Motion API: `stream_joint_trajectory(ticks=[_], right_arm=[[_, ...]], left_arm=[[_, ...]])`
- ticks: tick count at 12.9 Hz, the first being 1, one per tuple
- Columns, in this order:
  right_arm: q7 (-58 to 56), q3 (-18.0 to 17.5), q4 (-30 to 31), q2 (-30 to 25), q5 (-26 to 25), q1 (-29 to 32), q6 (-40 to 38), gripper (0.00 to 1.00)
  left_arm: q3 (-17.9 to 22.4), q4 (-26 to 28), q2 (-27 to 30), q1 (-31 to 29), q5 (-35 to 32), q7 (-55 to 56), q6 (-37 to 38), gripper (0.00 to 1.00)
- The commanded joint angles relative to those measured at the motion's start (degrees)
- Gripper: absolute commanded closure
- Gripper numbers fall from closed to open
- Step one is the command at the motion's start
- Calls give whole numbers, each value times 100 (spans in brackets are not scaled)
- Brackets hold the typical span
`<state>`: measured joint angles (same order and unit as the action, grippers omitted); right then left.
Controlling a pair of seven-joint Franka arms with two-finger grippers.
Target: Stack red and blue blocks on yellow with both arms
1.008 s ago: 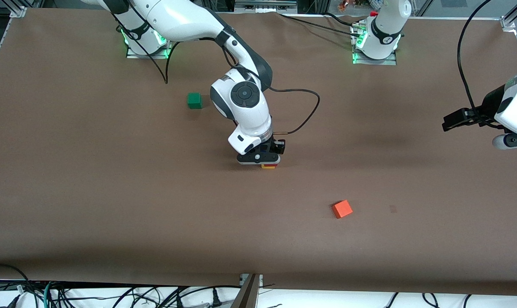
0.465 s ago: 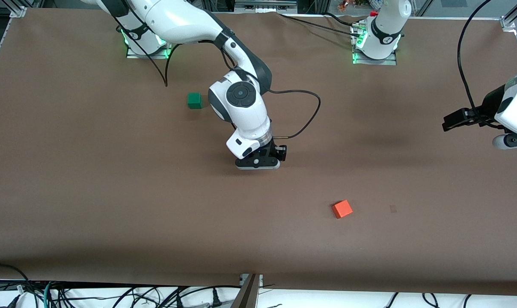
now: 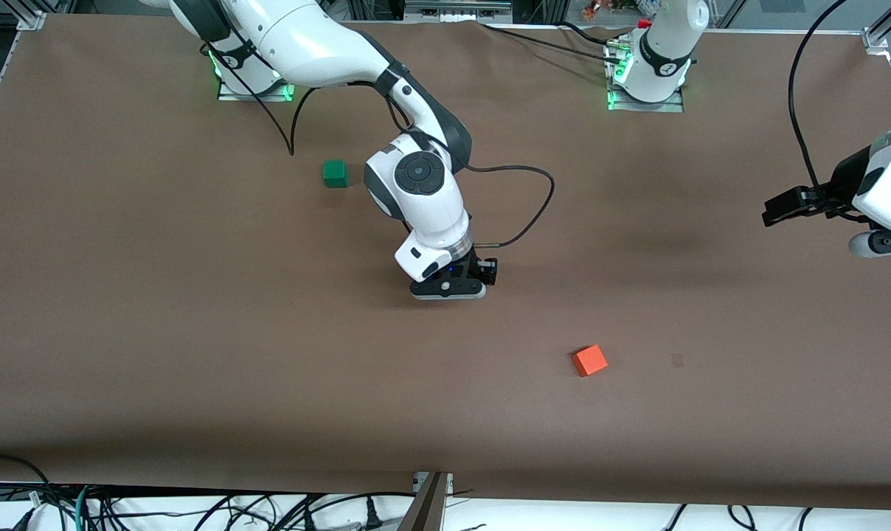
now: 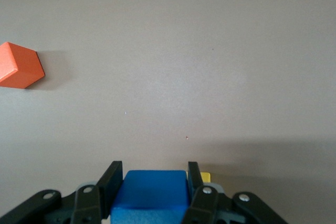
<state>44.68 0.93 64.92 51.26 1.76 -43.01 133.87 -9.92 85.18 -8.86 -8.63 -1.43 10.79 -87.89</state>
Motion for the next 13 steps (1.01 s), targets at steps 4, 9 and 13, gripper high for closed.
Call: stream_joint_trajectory(ticks=[4, 9, 13], right_arm=[[41, 13, -208, 69, -88, -6, -282, 59], [49, 13, -208, 25, -88, -6, -503, 59], [67, 13, -208, 69, -97, -23, -459, 47]], left_arm=[[7, -37, 33, -42, 143, -147, -9, 0], [7, -37, 33, -42, 143, -147, -9, 0], [7, -37, 33, -42, 143, -147, -9, 0]])
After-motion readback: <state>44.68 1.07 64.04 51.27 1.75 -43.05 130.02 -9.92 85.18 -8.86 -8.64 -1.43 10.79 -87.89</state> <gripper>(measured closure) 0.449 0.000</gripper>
